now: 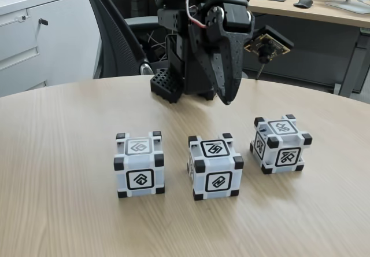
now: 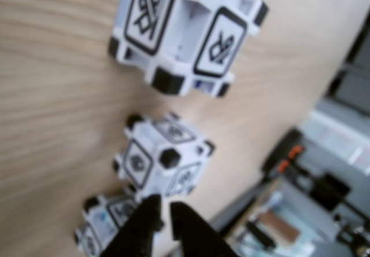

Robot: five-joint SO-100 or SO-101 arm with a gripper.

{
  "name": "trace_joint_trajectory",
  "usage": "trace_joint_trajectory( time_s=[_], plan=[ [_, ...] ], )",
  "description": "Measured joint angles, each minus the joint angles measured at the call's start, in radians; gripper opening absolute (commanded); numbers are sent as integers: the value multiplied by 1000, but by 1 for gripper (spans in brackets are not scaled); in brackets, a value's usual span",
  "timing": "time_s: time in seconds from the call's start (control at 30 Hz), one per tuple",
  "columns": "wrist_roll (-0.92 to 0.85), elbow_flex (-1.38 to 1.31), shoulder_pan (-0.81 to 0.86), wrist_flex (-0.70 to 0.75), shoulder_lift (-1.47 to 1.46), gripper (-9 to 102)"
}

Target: Stack cubes from left to right.

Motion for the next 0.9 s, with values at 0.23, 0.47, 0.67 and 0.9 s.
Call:
trace_joint_trajectory(
  time_s=[0.23, 0.47, 0.67, 0.9],
  plan=[
    [37, 0, 0, 0, 0, 0],
    [37, 0, 0, 0, 0, 0],
    [37, 0, 0, 0, 0, 0],
    [9, 0, 6, -2, 0, 0]
  ],
)
